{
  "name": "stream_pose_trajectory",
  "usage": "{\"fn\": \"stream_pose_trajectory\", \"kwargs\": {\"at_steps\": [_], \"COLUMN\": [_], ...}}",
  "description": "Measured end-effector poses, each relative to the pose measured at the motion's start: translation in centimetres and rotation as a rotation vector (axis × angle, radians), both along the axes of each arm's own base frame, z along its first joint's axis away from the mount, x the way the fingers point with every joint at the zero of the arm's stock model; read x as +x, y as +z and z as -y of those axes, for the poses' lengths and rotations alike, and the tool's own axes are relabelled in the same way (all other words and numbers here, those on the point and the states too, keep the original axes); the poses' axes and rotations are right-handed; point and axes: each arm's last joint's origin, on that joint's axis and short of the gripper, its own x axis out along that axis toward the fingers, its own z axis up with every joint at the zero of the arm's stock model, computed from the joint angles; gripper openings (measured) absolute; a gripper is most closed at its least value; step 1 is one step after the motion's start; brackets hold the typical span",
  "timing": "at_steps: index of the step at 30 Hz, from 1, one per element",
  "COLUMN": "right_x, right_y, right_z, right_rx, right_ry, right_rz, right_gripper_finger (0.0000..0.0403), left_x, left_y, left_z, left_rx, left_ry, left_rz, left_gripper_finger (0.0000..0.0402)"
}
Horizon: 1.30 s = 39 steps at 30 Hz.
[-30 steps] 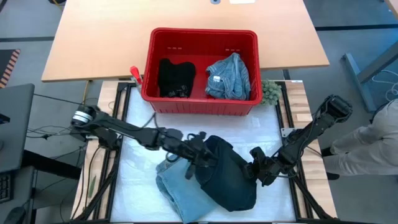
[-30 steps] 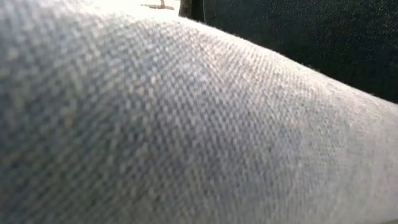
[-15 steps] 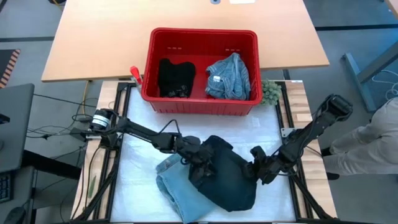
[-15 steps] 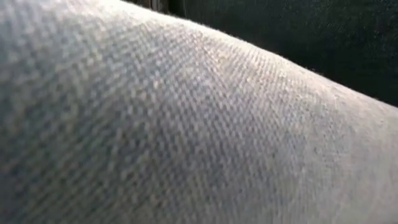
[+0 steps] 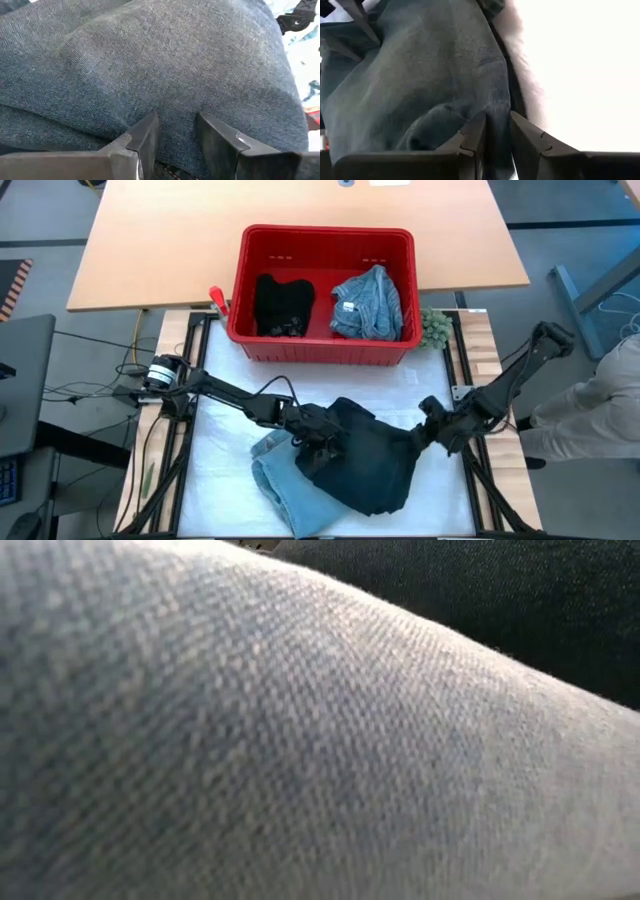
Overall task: Fold Laundry from Bin
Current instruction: Fold the dark blue pants, then stack the dark blue pants on top of the light blue pants
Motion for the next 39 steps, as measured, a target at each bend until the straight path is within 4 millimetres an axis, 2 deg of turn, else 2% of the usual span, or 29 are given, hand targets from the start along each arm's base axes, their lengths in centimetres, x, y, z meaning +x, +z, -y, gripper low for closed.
{"fn": "stream_pose_trajectory", "kwargs": {"at_steps": [5, 8, 13, 15, 17, 22, 26, 29, 34, 39], "right_x": [-1.8, -2.1, -0.8, -0.1, 0.7, 4.1, 7.3, 8.6, 10.0, 10.8], "right_y": [0.7, 1.4, 2.8, 2.9, 2.7, 1.8, 0.6, -1.1, -2.9, -4.4], "right_z": [1.4, 1.8, 2.0, 2.2, 2.5, 3.3, 4.4, 5.3, 5.7, 5.8], "right_rx": [0.008, -0.032, -0.277, -0.335, -0.303, -0.211, -0.242, -0.313, -0.379, -0.406], "right_ry": [0.037, 0.059, 0.067, 0.095, 0.093, 0.193, 0.296, 0.357, 0.427, 0.467], "right_rz": [-0.033, 0.052, 0.292, 0.304, 0.283, 0.241, 0.249, 0.169, 0.11, 0.058], "right_gripper_finger": [0.0106, 0.0108, 0.0119, 0.0131, 0.0149, 0.022, 0.0281, 0.0317, 0.0352, 0.0361], "left_x": [-0.2, -0.2, -0.3, -0.3, -0.3, -0.4, -0.5, -0.5, -0.5, -0.5], "left_y": [-0.1, -0.2, -0.2, -0.2, -0.3, -0.3, -0.3, -0.3, -0.3, -0.4], "left_z": [0.4, 0.7, 0.9, 0.9, 0.9, 1.3, 1.6, 1.6, 1.7, 1.7], "left_rx": [0.023, 0.033, 0.05, 0.051, 0.05, 0.054, 0.07, 0.065, 0.055, 0.049], "left_ry": [0.007, 0.011, 0.007, 0.006, 0.006, -0.005, -0.017, -0.014, -0.009, -0.005], "left_rz": [-0.009, -0.011, -0.007, -0.008, -0.009, -0.009, -0.005, -0.007, -0.012, -0.015], "left_gripper_finger": [0.0129, 0.0129, 0.0129, 0.0129, 0.0129, 0.0129, 0.0129, 0.0129, 0.0129, 0.0129]}}
